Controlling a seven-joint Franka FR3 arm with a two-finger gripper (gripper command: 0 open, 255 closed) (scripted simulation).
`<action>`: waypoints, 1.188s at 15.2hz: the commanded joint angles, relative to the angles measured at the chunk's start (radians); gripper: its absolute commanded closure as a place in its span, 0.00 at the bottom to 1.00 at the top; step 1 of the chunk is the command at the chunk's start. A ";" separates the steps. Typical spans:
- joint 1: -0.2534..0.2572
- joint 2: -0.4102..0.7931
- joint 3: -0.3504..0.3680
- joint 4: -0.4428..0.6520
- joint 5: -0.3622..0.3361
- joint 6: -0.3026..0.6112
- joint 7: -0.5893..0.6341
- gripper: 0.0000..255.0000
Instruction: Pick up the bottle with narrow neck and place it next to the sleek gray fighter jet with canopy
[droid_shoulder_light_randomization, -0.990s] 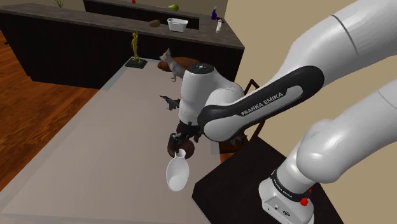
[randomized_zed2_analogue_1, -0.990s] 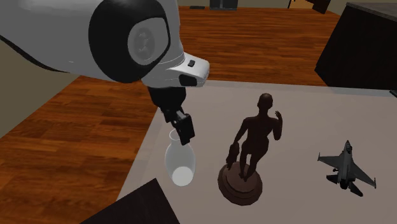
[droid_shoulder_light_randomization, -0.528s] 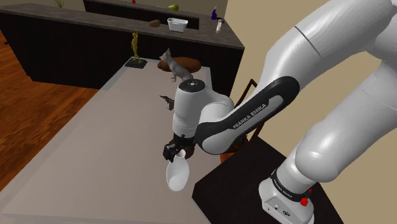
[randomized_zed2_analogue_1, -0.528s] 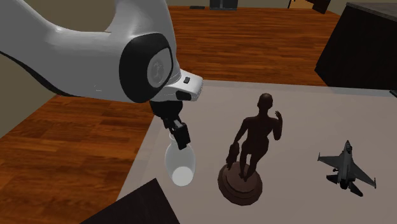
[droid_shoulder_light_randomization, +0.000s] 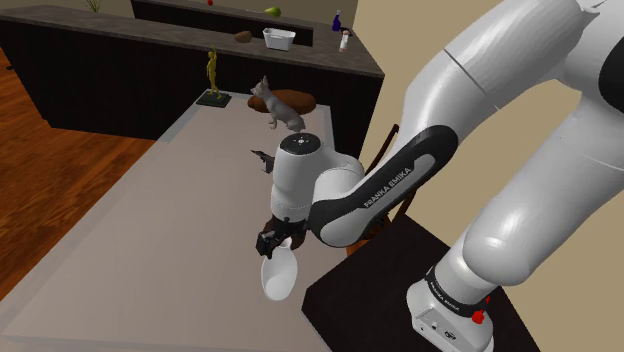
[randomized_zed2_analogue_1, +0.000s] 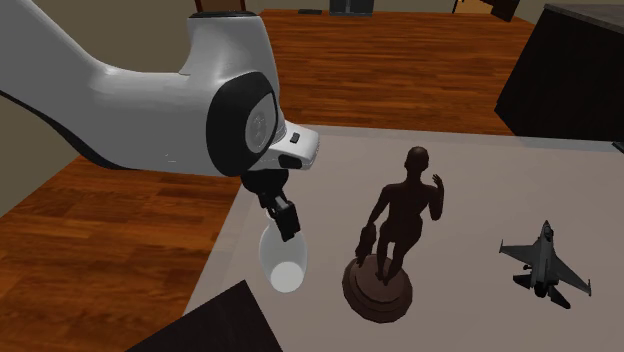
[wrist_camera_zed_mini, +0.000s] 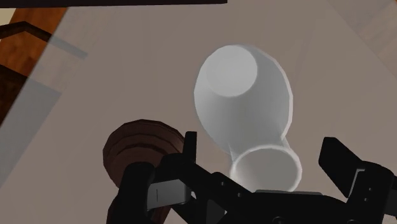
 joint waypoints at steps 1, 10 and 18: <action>0.000 0.000 0.000 0.000 -0.001 0.000 0.000 0.00; 0.000 0.000 0.000 -0.001 0.000 0.001 0.000 1.00; 0.025 -0.102 -0.009 0.012 0.120 -0.094 -0.091 1.00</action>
